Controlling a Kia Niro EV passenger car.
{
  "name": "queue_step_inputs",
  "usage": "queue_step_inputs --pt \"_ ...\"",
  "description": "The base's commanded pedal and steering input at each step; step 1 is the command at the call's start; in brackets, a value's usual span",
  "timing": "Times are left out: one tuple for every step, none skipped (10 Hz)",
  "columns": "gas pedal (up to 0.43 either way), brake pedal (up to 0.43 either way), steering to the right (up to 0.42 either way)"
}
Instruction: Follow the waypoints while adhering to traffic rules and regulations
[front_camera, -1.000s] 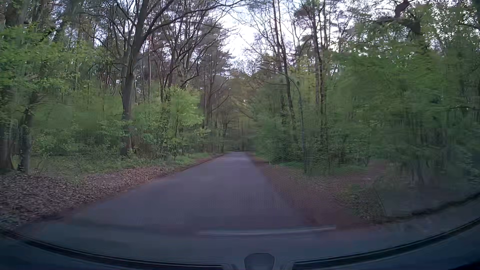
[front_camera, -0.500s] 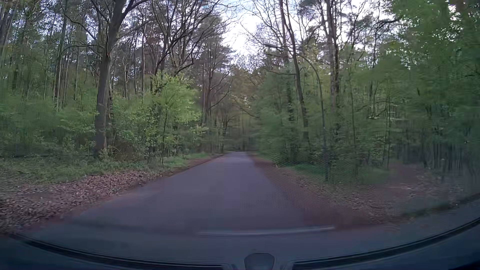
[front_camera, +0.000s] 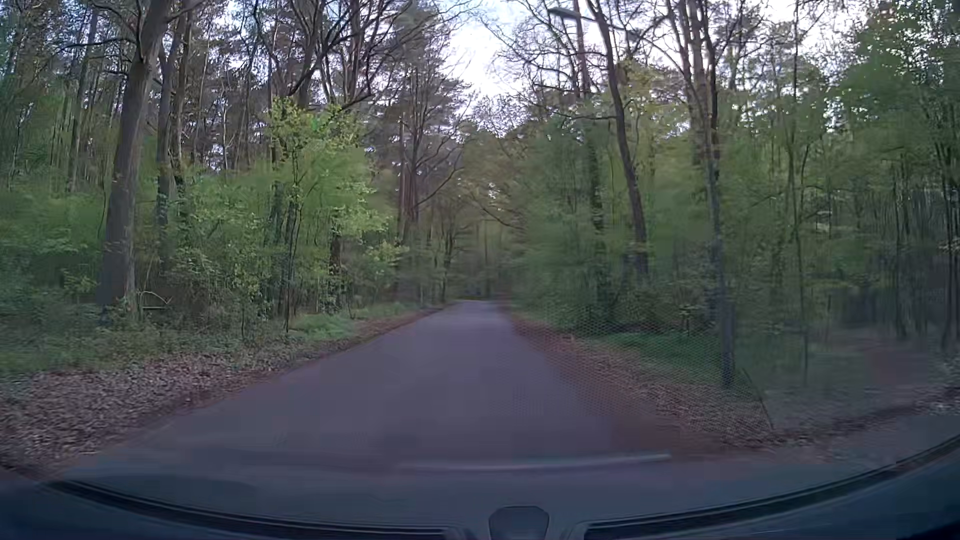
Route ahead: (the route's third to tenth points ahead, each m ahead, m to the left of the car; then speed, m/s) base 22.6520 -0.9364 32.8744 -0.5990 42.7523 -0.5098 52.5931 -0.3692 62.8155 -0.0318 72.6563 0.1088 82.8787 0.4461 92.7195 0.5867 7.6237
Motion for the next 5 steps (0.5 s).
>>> queue_step_inputs --pt "0.079 0.000 0.001" --pt "0.079 0.000 0.001" --pt "0.079 0.000 0.001" --pt "0.079 0.000 0.001" --pt "0.079 0.000 0.001"
